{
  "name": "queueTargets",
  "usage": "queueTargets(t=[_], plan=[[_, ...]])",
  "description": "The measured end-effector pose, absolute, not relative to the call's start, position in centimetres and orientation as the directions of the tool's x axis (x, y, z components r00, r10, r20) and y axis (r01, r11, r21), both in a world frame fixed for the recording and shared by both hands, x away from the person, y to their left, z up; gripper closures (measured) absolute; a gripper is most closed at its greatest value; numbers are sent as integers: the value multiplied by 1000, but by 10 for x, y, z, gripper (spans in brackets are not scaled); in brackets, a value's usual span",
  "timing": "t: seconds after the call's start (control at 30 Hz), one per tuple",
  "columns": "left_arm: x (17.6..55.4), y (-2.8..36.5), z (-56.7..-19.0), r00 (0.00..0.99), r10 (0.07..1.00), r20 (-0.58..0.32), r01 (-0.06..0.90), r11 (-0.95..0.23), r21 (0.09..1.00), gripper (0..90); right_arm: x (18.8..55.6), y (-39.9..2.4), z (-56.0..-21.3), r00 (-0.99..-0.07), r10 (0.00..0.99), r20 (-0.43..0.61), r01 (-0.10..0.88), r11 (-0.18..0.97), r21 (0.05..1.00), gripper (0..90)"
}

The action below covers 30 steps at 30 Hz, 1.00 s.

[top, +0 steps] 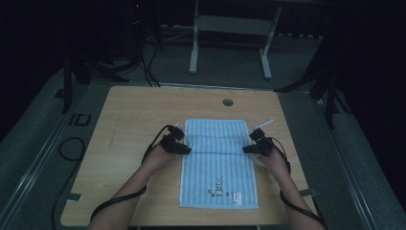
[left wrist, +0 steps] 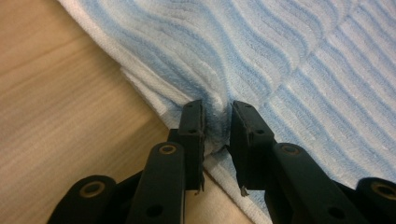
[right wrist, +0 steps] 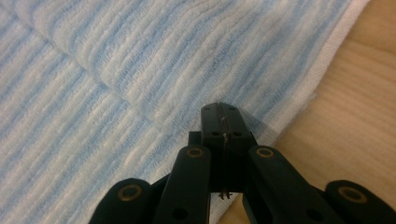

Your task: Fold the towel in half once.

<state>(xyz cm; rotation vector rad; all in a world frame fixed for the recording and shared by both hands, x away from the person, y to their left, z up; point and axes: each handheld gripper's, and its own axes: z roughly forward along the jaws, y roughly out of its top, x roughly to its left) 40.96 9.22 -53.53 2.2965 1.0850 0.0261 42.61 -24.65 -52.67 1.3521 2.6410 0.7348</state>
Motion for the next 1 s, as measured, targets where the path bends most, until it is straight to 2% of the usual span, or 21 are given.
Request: queueTargets(t=[0.17,0.3,0.43,0.57,0.6,0.73,1.0], plan=[[403,93,-528,678,704,-212,694,-518,500,731,420,-247,-523,-631,763,138,727,520,448,871],[404,103,-511,670,704,-235,699,-493,518,703,420,-253,-503,-633,764,125,707,504,496,838],[414,112,-496,642,739,-203,706,-466,533,566,428,-261,-486,-621,778,91,694,492,525,804],[432,114,-485,618,767,-174,705,-443,554,493,447,-266,-475,-601,795,78,698,475,537,738],[432,114,-485,618,767,-174,705,-443,554,493,447,-266,-475,-601,795,78,698,475,537,738],[455,105,-483,626,769,-132,657,-428,621,493,480,-265,-471,-563,823,69,715,444,541,636],[486,92,-508,563,821,-100,714,-422,559,493,513,-253,-488,-539,840,70,747,438,501,573]])
